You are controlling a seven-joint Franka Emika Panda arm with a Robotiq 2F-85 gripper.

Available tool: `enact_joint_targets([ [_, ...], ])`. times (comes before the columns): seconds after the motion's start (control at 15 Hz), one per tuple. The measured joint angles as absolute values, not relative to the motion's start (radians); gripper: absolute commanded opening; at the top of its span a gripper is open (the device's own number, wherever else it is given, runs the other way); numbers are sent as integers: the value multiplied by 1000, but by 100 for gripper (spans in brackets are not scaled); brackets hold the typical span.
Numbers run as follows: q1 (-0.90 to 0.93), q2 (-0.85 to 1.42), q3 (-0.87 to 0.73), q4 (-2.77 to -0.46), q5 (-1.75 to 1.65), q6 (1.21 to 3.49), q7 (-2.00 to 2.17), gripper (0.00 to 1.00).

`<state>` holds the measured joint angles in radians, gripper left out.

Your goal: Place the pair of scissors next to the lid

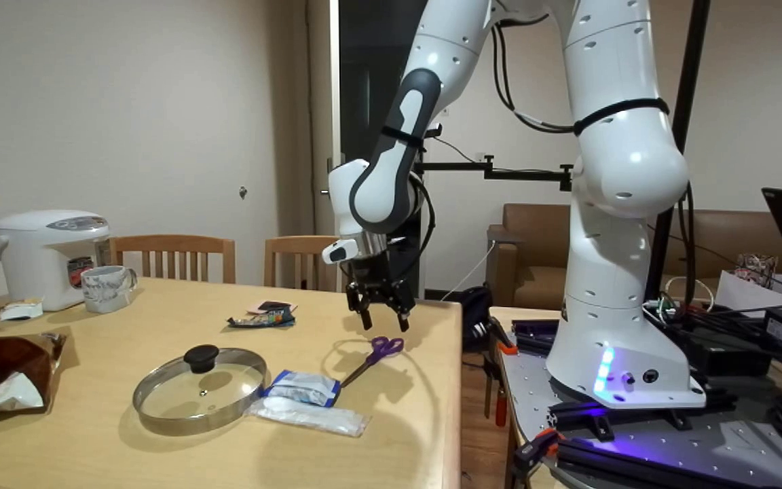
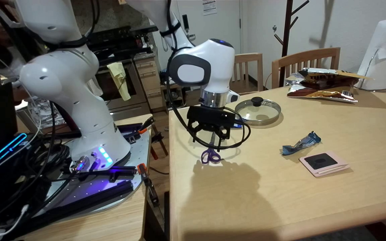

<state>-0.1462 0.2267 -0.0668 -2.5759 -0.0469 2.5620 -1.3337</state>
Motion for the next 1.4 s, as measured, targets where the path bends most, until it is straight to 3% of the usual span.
enact_joint_targets([
  [1.4,-203,328,-46,-2601,57,2726,-1320,100],
])
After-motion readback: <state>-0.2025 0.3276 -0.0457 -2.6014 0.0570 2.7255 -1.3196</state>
